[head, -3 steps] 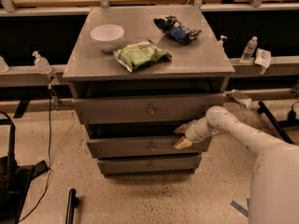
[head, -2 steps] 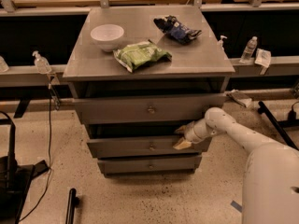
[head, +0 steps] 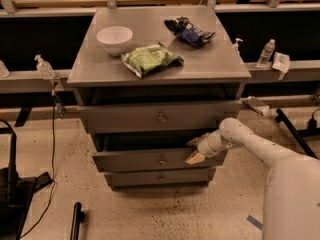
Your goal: Open middle drawer
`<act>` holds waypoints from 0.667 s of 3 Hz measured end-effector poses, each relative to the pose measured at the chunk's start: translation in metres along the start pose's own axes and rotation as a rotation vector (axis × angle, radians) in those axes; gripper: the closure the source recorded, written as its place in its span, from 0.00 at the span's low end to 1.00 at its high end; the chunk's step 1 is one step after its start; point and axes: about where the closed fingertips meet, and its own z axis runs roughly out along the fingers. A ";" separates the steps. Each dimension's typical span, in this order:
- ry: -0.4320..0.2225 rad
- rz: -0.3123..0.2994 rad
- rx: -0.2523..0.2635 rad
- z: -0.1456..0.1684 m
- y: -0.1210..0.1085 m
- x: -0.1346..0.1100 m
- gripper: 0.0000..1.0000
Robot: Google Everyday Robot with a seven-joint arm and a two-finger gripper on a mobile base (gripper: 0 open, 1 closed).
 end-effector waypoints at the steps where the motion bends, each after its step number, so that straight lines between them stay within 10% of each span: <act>1: 0.000 0.000 0.000 -0.001 0.000 -0.001 0.49; 2: -0.003 -0.042 -0.017 -0.014 0.035 -0.014 0.48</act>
Offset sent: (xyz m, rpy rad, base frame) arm -0.1503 0.0314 0.0244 -0.0320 0.0320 0.1772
